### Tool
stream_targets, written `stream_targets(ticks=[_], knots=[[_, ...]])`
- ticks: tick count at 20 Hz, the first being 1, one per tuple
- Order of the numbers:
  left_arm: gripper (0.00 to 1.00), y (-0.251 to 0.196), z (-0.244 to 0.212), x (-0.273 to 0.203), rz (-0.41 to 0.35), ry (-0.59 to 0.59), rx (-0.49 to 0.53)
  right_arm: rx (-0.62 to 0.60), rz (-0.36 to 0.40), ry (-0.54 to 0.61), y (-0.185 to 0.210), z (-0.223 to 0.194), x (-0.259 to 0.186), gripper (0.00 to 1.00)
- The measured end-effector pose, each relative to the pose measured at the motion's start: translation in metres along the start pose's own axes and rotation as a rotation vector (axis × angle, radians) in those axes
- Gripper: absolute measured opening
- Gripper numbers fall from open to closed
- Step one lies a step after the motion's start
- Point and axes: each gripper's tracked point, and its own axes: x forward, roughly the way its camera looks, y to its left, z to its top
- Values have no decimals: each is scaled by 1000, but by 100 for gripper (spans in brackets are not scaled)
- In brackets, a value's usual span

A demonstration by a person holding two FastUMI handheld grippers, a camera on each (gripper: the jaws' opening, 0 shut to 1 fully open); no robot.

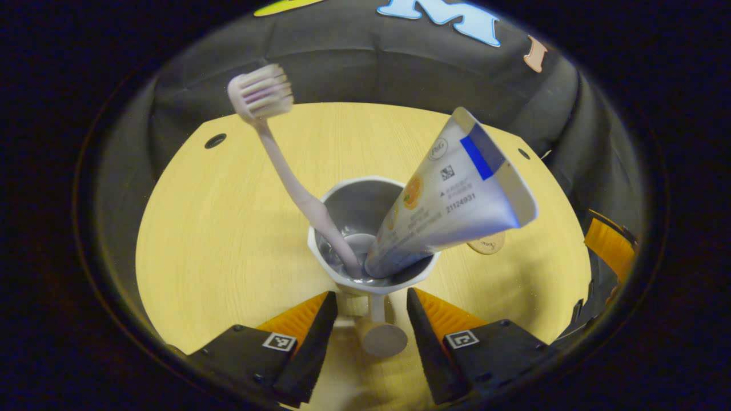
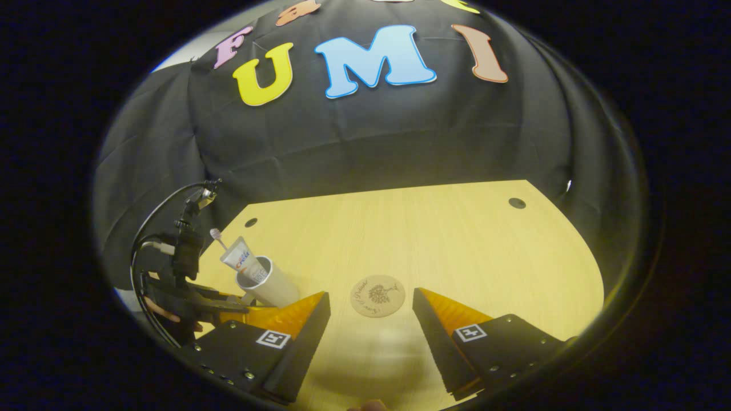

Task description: Put the toothbrush and toothpaste on the desktop into the cup, then pick up the cup and place it on the coaster on the desktop.

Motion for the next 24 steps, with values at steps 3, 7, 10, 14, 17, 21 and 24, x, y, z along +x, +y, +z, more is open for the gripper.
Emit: stream_targets(ticks=[3,7,10,14,17,21,24], knots=[[58,1,-2,8,15,12,-4,15,6,7,-3,-2,1,89],[52,-1,-5,9,31,29,2,25,6,13,-8,-6,-2,89],[33,4,-7,4,59,38,17,28,-1,19,-13,-9,-5,89],[36,4,-10,5,82,40,50,45,-8,22,-17,-12,-10,89],[39,4,-10,4,90,29,69,52,-13,19,-20,-14,-14,89],[34,-3,-1,-3,79,-4,109,58,-23,11,-23,-13,-18,89],[39,-20,8,-5,66,-29,157,64,-30,3,-26,-12,-23,89]])
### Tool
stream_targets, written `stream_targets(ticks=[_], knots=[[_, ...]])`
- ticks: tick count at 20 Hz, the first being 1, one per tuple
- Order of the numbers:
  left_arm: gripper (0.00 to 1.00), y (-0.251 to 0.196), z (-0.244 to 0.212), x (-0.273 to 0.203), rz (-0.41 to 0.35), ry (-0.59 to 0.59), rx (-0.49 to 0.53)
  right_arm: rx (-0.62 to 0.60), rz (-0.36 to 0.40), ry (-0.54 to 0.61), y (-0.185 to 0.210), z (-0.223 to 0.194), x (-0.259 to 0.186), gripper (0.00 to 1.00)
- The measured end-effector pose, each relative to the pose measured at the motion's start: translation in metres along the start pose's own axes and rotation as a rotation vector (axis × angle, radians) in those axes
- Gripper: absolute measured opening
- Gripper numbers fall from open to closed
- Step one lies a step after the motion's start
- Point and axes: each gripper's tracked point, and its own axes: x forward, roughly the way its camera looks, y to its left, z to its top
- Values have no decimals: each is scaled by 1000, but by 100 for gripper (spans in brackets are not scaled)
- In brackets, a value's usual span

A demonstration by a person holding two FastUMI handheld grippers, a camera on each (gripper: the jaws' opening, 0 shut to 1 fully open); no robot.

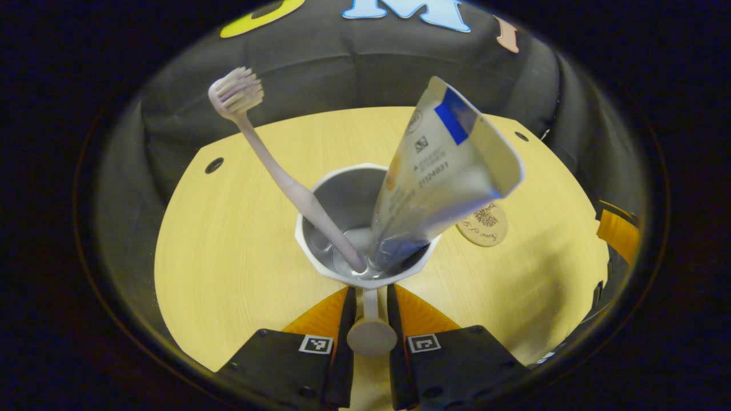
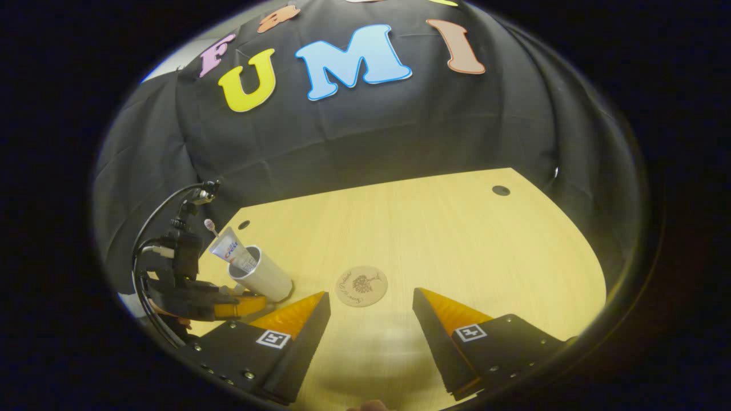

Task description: Put the toothbrush and toothpaste on the desktop into the cup, then pick up the cup and place it on the coaster on the desktop.

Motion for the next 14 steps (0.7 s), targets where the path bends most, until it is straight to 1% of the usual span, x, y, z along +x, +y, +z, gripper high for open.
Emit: stream_targets(ticks=[1,2,3,7,8,9,10,11,12,14], knots=[[33,-9,1,0,-14,-2,10,2,-2,-4,-1,0,-2,89],[39,-20,3,1,-33,-6,18,3,-5,-8,-2,2,-3,89],[33,-29,6,4,-49,-7,27,2,-8,-11,-4,2,-5,89],[33,-62,18,9,-104,-16,61,7,-27,-19,-16,2,-13,89],[39,-67,23,13,-114,-19,68,10,-34,-19,-21,1,-15,89],[33,-71,24,16,-121,-22,77,14,-40,-19,-26,0,-18,89],[33,-78,26,21,-126,-24,89,19,-47,-18,-31,0,-20,89],[33,-83,29,26,-130,-24,102,24,-53,-18,-36,-1,-22,81],[33,-87,31,30,-135,-21,113,29,-60,-18,-42,-1,-25,89],[33,-90,32,34,-142,-14,126,39,-73,-17,-55,-3,-28,89]])
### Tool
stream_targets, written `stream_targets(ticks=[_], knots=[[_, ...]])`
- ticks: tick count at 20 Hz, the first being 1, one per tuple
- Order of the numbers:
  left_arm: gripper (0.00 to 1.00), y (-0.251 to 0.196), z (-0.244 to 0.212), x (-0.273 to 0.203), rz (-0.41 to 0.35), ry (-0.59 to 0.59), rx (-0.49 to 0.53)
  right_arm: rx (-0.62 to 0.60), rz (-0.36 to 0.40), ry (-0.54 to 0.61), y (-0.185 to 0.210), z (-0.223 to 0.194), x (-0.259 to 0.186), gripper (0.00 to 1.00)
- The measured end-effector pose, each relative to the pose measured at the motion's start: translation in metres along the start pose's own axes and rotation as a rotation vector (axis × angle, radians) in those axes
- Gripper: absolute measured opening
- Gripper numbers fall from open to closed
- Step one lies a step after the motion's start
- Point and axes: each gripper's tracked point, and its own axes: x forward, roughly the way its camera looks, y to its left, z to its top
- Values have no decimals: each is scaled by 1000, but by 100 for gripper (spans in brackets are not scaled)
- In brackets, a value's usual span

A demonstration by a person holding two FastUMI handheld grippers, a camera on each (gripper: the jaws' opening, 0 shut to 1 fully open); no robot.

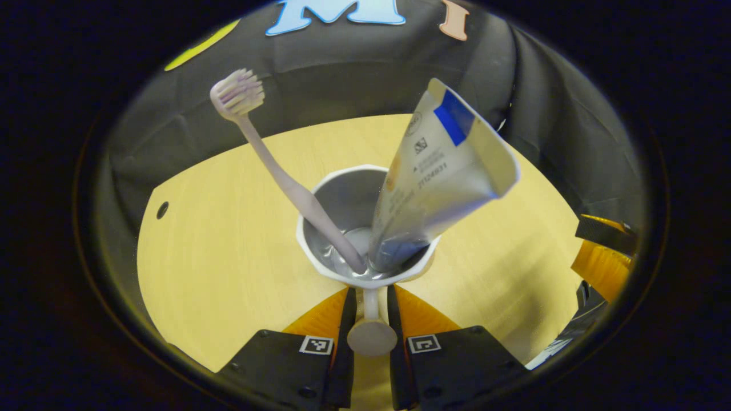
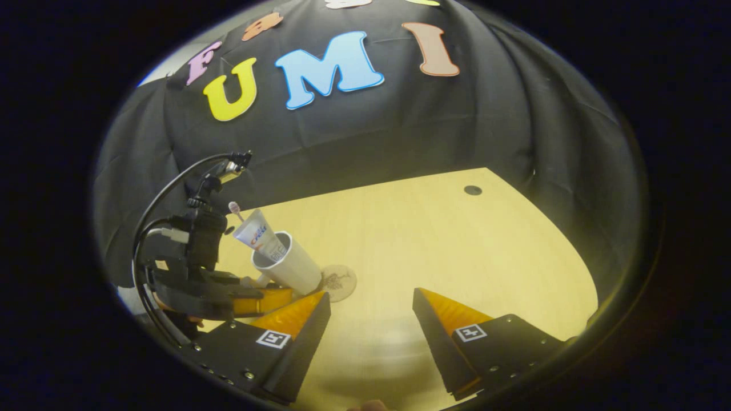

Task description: Put the toothbrush and toothpaste on the desktop into the cup, then pick up the cup and place it on the coaster on the desktop.

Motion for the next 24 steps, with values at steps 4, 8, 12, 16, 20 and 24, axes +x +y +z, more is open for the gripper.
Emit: stream_targets(ticks=[4,8,12,16,20,24], knots=[[33,-1,2,5,-7,22,29,45,-17,1,-9,3,-7,89],[33,-2,-3,-1,-4,45,45,66,-26,8,-8,4,-15,89],[33,2,-6,-1,7,73,47,78,-28,17,-3,4,-21,89],[39,2,-8,-2,21,79,54,97,-21,17,-3,4,-20,89],[34,3,-8,-1,28,78,48,100,-5,18,-2,5,-19,89],[31,5,-12,2,39,76,4,85,5,26,-2,6,-22,88]])
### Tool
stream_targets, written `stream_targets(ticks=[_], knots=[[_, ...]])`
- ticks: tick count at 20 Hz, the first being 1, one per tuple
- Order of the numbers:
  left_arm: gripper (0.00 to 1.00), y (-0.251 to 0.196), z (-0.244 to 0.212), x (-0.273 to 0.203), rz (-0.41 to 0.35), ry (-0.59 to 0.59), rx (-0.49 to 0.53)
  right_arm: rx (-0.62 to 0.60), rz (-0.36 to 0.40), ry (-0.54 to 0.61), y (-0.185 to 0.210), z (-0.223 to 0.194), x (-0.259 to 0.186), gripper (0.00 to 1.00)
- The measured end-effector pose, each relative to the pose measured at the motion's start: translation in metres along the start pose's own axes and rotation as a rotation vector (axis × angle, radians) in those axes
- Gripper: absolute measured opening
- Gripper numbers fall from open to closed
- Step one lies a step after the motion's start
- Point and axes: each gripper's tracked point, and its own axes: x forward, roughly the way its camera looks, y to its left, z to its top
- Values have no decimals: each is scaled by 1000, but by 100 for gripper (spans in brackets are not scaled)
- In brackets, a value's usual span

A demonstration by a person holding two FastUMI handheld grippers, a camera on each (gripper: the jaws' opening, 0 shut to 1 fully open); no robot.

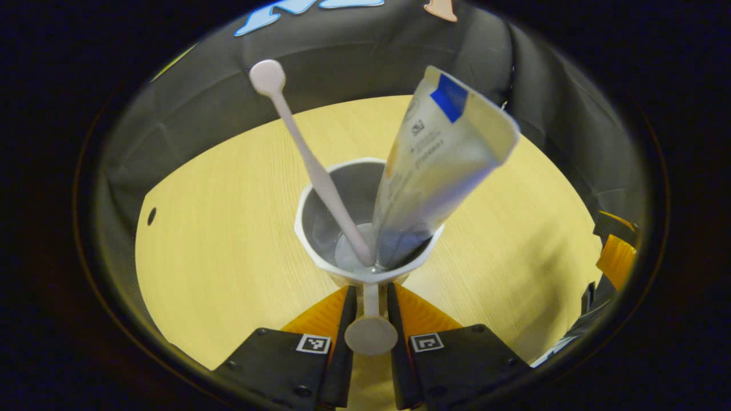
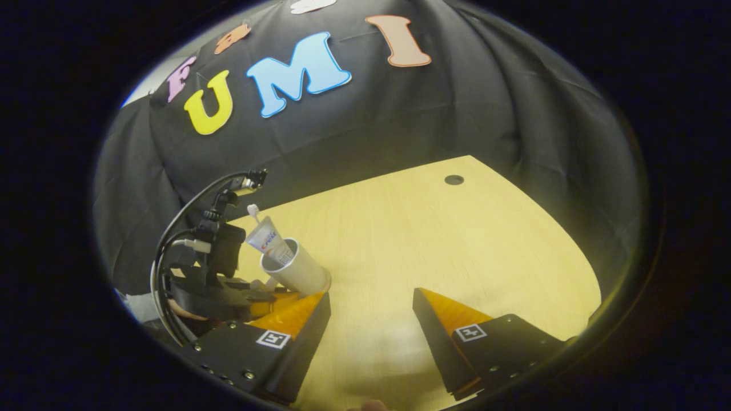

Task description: Put the toothbrush and toothpaste on the desktop into the cup, then pick up the cup and place it on the coaster on the desktop.

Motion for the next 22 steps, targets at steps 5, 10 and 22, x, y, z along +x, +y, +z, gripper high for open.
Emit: stream_targets(ticks=[5,10,22], knots=[[87,-6,13,-15,-25,-94,-42,-47,-14,-13,-1,3,6,80],[92,-8,23,-61,-23,-238,-48,-108,-33,-93,2,20,-2,88],[84,38,45,-224,85,-779,-76,-223,-38,-364,61,68,-57,88]])
